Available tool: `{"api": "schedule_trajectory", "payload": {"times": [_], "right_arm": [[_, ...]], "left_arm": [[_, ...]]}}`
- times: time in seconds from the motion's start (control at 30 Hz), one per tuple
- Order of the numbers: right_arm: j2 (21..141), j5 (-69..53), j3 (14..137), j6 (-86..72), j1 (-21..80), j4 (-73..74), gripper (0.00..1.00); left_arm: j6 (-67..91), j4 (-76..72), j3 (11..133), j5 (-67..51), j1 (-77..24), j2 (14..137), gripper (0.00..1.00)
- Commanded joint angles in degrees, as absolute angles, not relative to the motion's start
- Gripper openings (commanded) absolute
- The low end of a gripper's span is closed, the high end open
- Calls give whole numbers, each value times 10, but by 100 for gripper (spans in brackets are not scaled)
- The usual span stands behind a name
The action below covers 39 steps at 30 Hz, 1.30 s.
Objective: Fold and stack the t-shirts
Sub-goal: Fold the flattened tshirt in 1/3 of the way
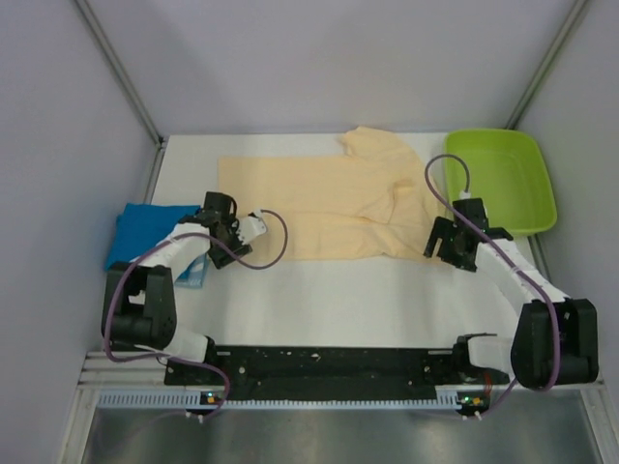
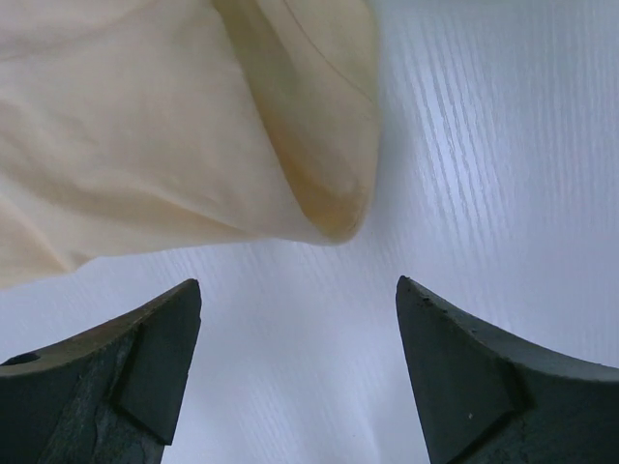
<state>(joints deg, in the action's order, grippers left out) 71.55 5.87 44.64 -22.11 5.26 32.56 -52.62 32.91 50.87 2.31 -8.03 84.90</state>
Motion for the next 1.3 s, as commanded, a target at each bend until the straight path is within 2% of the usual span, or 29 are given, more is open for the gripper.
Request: {"api": "schedule_trajectory", "payload": {"times": [0.0, 0.1, 0.13, 0.17, 0.2, 0.33, 0.43, 0.63, 1.0, 1.13, 1.27], "right_arm": [[685, 24, 399, -313, 15, 224, 79], [714, 15, 377, -319, 3, 200, 77], [725, 11, 370, -321, -14, 194, 73], [734, 2, 366, -321, -19, 190, 69], [739, 2, 361, -321, -25, 186, 63], [751, -39, 330, -316, -75, 142, 24], [760, -90, 321, -310, -113, 132, 0], [667, -69, 301, -338, -137, 185, 0], [386, 20, 312, -452, -174, 464, 0], [379, 66, 359, -473, -201, 531, 0], [414, 59, 410, -479, -211, 591, 0]], "left_arm": [[-552, 225, 484, 54, -81, 868, 67], [-541, 206, 483, 52, -81, 885, 62], [-537, 206, 483, 51, -81, 889, 58], [-534, 205, 483, 53, -81, 894, 50], [-535, 206, 483, 57, -81, 897, 42], [-523, 208, 474, 60, -81, 898, 0], [-514, 225, 470, 55, -81, 881, 0], [-538, 281, 453, 51, -81, 796, 0], [-654, 447, 369, -33, -91, 613, 0], [-692, 488, 361, -32, -92, 563, 0], [-710, 543, 393, -47, -109, 561, 0]]}}
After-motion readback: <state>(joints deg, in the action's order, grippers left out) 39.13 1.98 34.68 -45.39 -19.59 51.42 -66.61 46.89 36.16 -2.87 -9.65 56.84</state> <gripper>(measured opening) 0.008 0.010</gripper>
